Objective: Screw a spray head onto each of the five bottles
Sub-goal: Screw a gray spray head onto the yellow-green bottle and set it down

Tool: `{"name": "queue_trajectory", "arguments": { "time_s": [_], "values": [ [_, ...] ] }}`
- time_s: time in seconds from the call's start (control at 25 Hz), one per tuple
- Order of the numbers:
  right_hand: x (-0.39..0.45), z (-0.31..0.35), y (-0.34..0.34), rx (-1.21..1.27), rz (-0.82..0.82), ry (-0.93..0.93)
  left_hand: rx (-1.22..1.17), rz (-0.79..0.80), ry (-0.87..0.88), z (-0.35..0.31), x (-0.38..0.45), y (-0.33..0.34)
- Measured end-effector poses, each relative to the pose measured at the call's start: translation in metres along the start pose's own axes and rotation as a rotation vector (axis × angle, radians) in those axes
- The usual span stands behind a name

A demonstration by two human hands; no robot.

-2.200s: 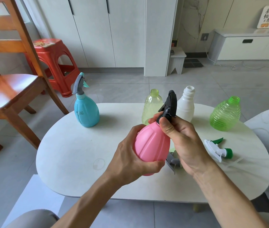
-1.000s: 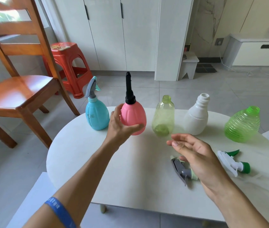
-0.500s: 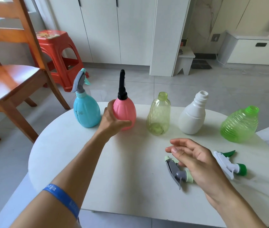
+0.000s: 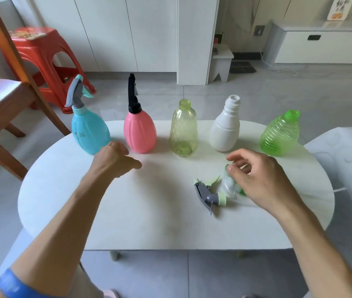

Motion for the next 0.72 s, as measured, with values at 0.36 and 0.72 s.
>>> {"name": "queue_trajectory", "arguments": {
  "time_s": [0.36, 0.72],
  "values": [
    [-0.051, -0.01, 0.049, -0.418, 0.236, -0.322, -0.498, -0.271, 0.404, -0.126, -0.068, -0.006],
    [-0.054, -0.016, 0.06, -0.388, 0.172, -0.32, -0.711, -0.252, 0.181, -0.143, -0.031, 0.037]
  ]
}}
Point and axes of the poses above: each hand's wrist, its own x-axis towards the middle knuckle, its own y-axis out of the palm, z = x × y, the point moved 10 cm from there along x, towards the middle knuckle, and after that the axes turned 15 degrees about -z, right-handed, at the moved point
